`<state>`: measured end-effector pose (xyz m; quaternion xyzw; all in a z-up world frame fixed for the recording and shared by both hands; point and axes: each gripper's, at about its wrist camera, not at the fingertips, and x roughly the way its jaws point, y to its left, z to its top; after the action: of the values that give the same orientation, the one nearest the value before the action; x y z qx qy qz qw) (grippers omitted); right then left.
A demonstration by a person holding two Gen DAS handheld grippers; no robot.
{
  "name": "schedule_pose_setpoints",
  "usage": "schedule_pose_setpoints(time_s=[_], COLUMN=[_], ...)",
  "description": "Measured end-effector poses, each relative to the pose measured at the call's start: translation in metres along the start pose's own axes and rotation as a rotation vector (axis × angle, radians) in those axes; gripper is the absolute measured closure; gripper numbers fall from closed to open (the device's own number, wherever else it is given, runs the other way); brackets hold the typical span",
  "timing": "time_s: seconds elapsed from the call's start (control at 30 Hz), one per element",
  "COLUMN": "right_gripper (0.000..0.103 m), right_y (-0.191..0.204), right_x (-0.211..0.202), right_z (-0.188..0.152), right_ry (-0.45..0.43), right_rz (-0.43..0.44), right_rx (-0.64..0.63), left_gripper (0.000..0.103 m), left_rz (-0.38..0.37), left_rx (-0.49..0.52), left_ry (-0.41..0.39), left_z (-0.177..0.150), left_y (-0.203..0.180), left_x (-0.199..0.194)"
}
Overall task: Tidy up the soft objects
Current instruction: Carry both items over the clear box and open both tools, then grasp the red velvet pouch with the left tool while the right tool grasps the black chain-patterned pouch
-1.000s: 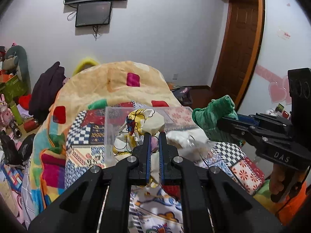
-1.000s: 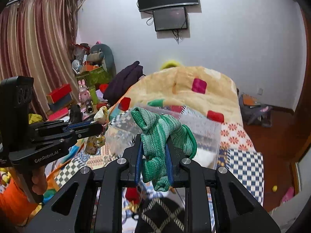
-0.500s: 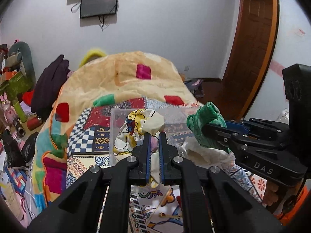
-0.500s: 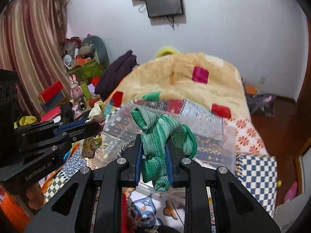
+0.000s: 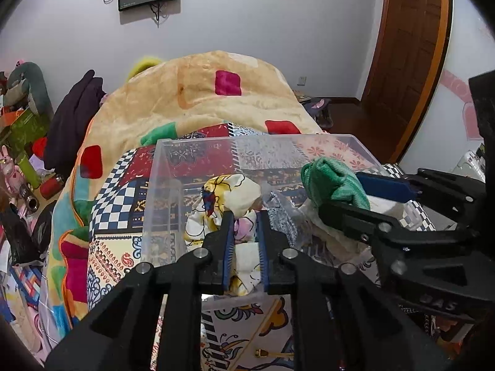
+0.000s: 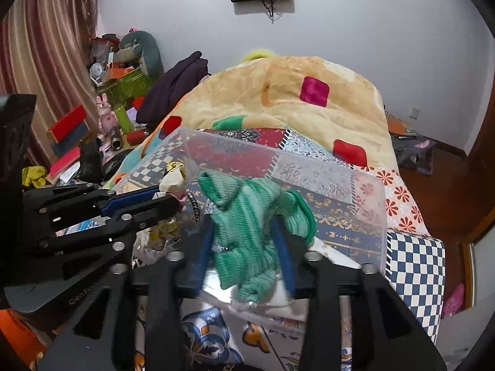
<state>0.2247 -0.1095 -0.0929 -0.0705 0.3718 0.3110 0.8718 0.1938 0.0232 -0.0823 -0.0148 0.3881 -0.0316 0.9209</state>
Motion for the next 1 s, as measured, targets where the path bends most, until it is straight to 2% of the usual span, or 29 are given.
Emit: schedule_pose_setpoints(time_s=[0.03, 0.13, 0.2, 0.23, 0.27, 0.37, 0.53, 0.6, 0.63, 0.77, 1.0], right_gripper=[0.057, 0.056, 0.055, 0.051, 0.043, 0.031, 0.025, 0.017, 0.015, 0.014, 0.014], right_y=[-0.001, -0.003, -0.005, -0.006, -0.007, -0.008, -0.010, -0.012, -0.013, -0.017, -0.025], right_x=[-0.002, -0.009, -0.015, -0.019, -0.021, -0.037, -0.067, -0.078, -0.082, -0.088, -0.069], right_z=[0.000, -0.001, -0.001, -0.001, -0.001, -0.001, -0.009, -0.016, -0.020, -0.038, -0.080], right_ry=[-0.001, -0.003, -0.008, -0.011, -0.015, -0.057, -0.103, -0.114, -0.118, -0.086, 0.052], right_rz=[-0.001, 0.018, 0.024, 0.030, 0.034, 0.031, 0.030, 0.019, 0.013, -0.003, 0.024], right_rx=[0.002, 0.001, 0.005, 0.009, 0.012, 0.018, 0.010, 0.007, 0.004, -0.004, 0.034], left_gripper=[0.083, 0.073, 0.061, 0.058, 0.054, 0.046, 0.033, 0.016, 0.013, 0.011, 0.010], left_rz=[-0.006, -0.013, -0.014, -0.015, -0.018, -0.030, -0.060, -0.065, -0.070, -0.087, -0.115], left_rx=[-0.006, -0.016, -0.017, -0.019, -0.021, -0.027, -0.029, -0.024, -0.023, 0.006, 0.013], left_ry=[0.001, -0.014, -0.033, -0.046, -0.056, -0.090, -0.129, -0.135, -0.139, -0.125, -0.036], left_z=[0.000, -0.001, 0.000, 0.000, 0.001, 0.001, 0.000, -0.004, -0.007, -0.021, -0.049], left_y=[0.001, 0.002, 0.003, 0.003, 0.003, 0.003, -0.001, -0.004, -0.007, -0.020, -0.035], left_x=[-0.001, -0.009, -0.017, -0.023, -0.027, -0.045, -0.069, -0.075, -0.078, -0.083, -0.065])
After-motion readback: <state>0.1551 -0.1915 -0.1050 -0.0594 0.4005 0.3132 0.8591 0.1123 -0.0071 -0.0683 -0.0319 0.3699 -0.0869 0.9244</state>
